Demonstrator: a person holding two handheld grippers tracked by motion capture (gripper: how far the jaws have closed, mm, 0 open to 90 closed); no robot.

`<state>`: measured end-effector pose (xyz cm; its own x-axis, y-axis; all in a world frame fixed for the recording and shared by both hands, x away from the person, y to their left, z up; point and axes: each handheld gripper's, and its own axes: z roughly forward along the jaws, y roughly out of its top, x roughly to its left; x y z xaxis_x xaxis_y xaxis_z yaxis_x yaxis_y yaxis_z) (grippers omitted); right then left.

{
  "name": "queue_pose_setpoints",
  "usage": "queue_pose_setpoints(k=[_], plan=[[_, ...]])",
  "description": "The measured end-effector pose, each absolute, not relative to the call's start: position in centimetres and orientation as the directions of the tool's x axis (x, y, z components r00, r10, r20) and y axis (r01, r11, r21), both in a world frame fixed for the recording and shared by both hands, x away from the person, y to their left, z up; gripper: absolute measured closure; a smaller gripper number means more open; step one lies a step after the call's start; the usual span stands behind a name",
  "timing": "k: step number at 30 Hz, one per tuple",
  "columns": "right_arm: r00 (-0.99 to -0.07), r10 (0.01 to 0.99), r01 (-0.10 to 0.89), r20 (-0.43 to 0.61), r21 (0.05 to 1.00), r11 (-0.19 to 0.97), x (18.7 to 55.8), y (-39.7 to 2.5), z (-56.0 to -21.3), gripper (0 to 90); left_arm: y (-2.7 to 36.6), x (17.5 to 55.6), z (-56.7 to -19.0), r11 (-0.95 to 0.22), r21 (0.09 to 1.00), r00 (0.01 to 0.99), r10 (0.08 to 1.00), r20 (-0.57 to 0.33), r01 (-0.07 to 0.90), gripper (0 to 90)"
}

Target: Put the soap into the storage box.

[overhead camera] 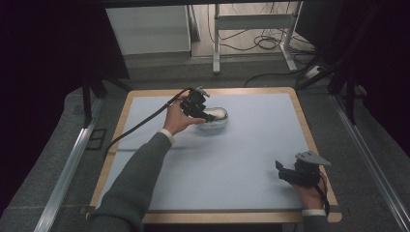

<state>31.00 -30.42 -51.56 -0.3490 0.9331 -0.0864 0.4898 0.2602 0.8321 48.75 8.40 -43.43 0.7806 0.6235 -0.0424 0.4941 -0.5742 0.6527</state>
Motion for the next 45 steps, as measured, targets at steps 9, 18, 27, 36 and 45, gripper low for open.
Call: queue_pose_setpoints(k=[9, 18, 27, 36, 45], plan=[[-0.350, 0.933, 0.487, -0.088, 0.833, 0.261, 30.9, -30.4, -51.5, 10.6, 12.6, 45.5, -43.9, -0.483, 0.695, 0.733, 0.674, -0.094, 0.533, 29.6], [-0.349, 0.933, 0.489, -0.092, 0.831, 0.265, 30.9, -30.2, -51.5, 10.5, 16.5, 41.1, -45.8, -0.423, 0.715, 0.704, 0.696, -0.137, 0.557, 27.1], [-0.356, 0.929, 0.481, -0.098, 0.833, 0.273, 30.8, -29.8, -51.4, 10.6, 18.5, 36.8, -47.8, -0.396, 0.734, 0.687, 0.715, -0.132, 0.552, 25.6], [-0.359, 0.928, 0.480, -0.099, 0.833, 0.275, 30.8, -29.6, -51.4, 10.6, 22.3, 32.9, -50.3, -0.315, 0.754, 0.633, 0.756, -0.168, 0.576, 24.4], [-0.363, 0.926, 0.477, -0.108, 0.831, 0.284, 30.8, -29.3, -51.3, 10.6, 24.0, 32.1, -50.3, -0.267, 0.766, 0.620, 0.756, -0.209, 0.584, 23.9]])
